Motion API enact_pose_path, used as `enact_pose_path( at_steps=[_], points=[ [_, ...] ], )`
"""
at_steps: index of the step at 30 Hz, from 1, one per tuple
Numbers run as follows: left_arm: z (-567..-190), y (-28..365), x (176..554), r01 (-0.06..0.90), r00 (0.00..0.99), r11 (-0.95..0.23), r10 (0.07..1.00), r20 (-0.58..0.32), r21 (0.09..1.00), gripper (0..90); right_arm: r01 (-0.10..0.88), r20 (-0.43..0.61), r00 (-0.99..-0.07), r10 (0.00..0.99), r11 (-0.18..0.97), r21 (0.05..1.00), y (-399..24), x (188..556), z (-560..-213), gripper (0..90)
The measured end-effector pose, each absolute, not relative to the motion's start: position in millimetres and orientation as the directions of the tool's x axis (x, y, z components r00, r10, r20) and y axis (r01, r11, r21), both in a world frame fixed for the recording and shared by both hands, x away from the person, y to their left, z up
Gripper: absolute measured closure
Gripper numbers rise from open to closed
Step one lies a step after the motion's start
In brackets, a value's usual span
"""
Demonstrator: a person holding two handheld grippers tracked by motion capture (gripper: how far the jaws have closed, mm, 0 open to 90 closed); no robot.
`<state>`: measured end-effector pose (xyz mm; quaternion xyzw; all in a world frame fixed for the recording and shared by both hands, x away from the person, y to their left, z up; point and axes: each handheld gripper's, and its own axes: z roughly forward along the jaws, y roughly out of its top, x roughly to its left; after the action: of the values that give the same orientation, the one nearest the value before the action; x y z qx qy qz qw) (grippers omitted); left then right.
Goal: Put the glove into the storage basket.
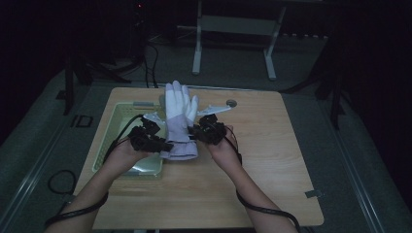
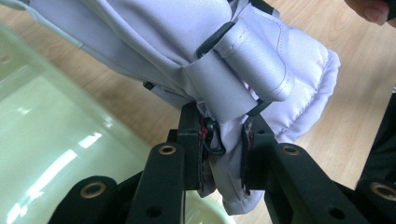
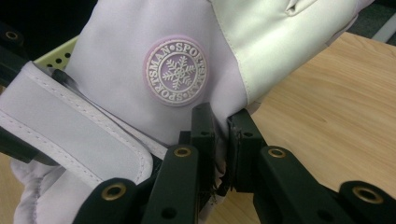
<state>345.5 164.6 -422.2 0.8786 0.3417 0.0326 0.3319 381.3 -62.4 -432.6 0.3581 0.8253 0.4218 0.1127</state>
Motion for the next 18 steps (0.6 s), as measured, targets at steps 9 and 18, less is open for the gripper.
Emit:
enact_pose_path(
  at_steps=[9,18],
  points=[
    [-417,203,343,0.587,0.754,-0.542,0.636,-0.163,0.602,74.3,0.479,0.116,-0.734,0.669,0.388,0.787,-26,383,-430,82.6],
    [-418,243,339,0.609,0.74,-0.537,0.65,-0.173,0.584,74.2,0.459,0.106,-0.751,0.651,0.401,0.793,16,378,-431,82.6]
  ],
)
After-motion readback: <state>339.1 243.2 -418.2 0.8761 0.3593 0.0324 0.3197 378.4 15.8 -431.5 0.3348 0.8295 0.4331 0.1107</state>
